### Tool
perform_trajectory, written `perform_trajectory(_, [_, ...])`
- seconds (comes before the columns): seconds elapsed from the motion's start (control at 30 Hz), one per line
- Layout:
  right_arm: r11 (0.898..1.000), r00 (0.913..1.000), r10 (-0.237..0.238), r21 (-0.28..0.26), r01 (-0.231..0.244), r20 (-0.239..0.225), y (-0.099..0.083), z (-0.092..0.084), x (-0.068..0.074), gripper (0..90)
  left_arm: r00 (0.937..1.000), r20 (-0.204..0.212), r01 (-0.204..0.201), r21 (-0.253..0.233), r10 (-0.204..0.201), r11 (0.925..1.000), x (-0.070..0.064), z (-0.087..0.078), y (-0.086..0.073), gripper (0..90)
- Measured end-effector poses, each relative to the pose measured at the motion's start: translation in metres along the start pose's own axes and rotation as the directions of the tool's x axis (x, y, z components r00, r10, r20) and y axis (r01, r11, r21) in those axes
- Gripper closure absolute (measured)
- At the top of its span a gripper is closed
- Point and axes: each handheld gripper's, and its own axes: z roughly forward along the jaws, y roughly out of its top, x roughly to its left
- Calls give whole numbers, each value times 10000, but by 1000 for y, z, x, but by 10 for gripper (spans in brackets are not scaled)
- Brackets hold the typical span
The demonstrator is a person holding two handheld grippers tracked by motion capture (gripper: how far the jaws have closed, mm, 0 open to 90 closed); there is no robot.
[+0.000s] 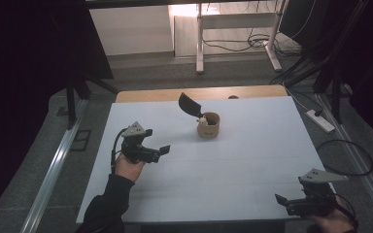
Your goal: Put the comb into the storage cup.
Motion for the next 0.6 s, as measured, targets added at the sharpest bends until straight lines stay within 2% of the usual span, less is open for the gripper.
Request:
perform_trajectory(0.4, [10000, 10000, 8, -17, -8, 33, 0, 0, 0, 0, 10000, 47, 10, 109, -11, 9999, -10, -11, -8, 0])
perform_trajectory(0.6, [10000, 10000, -4, 9, 4, 14, 0, 0, 0, 0, 9999, 37, 137, 151, -138, 9998, -13, -19, -14, 0])
